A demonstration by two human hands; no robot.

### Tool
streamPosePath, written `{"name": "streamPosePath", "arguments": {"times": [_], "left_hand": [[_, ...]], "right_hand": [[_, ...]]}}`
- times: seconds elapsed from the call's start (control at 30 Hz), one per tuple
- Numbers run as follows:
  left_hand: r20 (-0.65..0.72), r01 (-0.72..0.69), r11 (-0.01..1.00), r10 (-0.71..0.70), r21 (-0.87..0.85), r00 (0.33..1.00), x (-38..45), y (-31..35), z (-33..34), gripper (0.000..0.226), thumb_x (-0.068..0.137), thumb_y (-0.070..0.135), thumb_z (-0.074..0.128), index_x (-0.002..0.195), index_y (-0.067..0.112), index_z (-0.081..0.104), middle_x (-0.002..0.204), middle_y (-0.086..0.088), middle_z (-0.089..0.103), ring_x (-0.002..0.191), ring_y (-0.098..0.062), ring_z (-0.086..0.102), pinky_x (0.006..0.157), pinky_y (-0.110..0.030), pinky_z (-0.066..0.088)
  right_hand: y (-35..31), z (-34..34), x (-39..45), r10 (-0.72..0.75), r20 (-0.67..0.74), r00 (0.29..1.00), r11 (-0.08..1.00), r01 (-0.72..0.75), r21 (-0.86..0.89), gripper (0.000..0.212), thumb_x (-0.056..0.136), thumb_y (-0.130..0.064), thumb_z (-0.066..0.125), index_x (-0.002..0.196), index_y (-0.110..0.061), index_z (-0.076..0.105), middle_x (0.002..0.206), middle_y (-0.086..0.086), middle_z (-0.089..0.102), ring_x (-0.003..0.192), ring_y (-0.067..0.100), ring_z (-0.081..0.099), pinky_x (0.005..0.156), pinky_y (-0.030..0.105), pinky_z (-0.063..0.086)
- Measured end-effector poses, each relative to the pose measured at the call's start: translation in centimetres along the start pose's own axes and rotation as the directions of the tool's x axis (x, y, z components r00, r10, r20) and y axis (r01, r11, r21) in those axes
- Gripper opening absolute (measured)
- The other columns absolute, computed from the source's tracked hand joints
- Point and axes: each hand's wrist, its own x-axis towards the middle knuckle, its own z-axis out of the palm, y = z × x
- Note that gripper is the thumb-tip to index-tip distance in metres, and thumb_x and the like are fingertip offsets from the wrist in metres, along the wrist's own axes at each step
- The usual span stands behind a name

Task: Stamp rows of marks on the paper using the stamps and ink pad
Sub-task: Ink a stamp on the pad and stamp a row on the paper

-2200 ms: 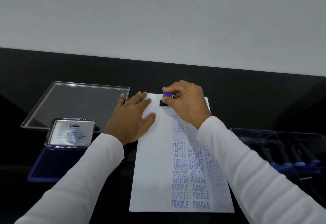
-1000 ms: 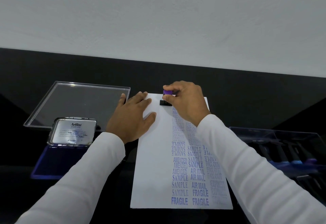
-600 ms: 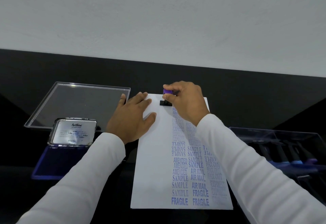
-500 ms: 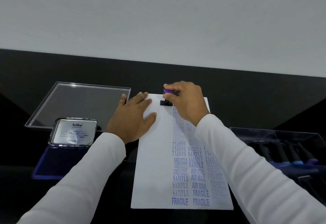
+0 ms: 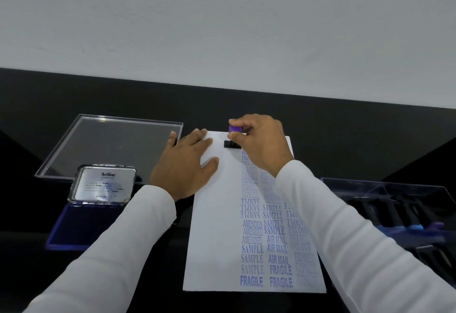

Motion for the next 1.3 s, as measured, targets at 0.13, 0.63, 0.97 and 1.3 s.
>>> {"name": "streamPosePath", "arguments": {"times": [0.13,0.63,0.97,1.3], "left_hand": [[0.016,0.009,1.000,-0.009,0.011,1.000,0.06,0.04,-0.01,0.061,0.100,0.056,0.042,0.152,0.024,0.040,0.164,0.005,0.028,0.152,-0.017,0.023,0.126,-0.049,0.000],[0.041,0.020,1.000,-0.021,0.022,0.999,0.12,0.13,-0.05,0.063,0.100,0.059,0.039,0.153,0.025,0.038,0.164,0.005,0.026,0.152,-0.017,0.022,0.126,-0.050,0.000],[0.035,0.011,1.000,-0.011,0.019,0.999,0.08,0.13,-0.16,0.063,0.100,0.057,0.040,0.153,0.024,0.039,0.164,0.004,0.027,0.152,-0.018,0.022,0.125,-0.050,-0.001],[0.023,0.018,1.000,-0.018,0.019,1.000,0.11,0.04,0.02,0.063,0.100,0.058,0.041,0.152,0.025,0.040,0.164,0.005,0.028,0.152,-0.018,0.024,0.125,-0.048,-0.002]], "right_hand": [[-0.20,-0.21,-0.01,0.014,0.014,1.000,1.000,-0.014,0.010,0.033,0.089,-0.028,0.072,0.122,-0.023,0.071,0.120,-0.002,0.069,0.100,0.015,0.064,0.098,0.035,0.053],[0.02,-0.04,0.09,0.011,0.022,1.000,1.000,-0.011,-0.008,0.027,0.086,-0.031,0.076,0.111,-0.025,0.073,0.109,-0.005,0.070,0.091,0.011,0.063,0.089,0.024,0.052],[-0.24,-0.21,0.09,0.033,0.020,0.999,0.999,-0.033,-0.004,0.034,0.088,-0.030,0.073,0.122,-0.024,0.071,0.123,-0.004,0.068,0.101,0.012,0.063,0.098,0.030,0.051],[0.01,0.07,0.04,0.030,0.006,1.000,1.000,-0.030,-0.007,0.029,0.086,-0.032,0.075,0.115,-0.027,0.072,0.114,-0.006,0.069,0.093,0.011,0.064,0.093,0.029,0.054]]}}
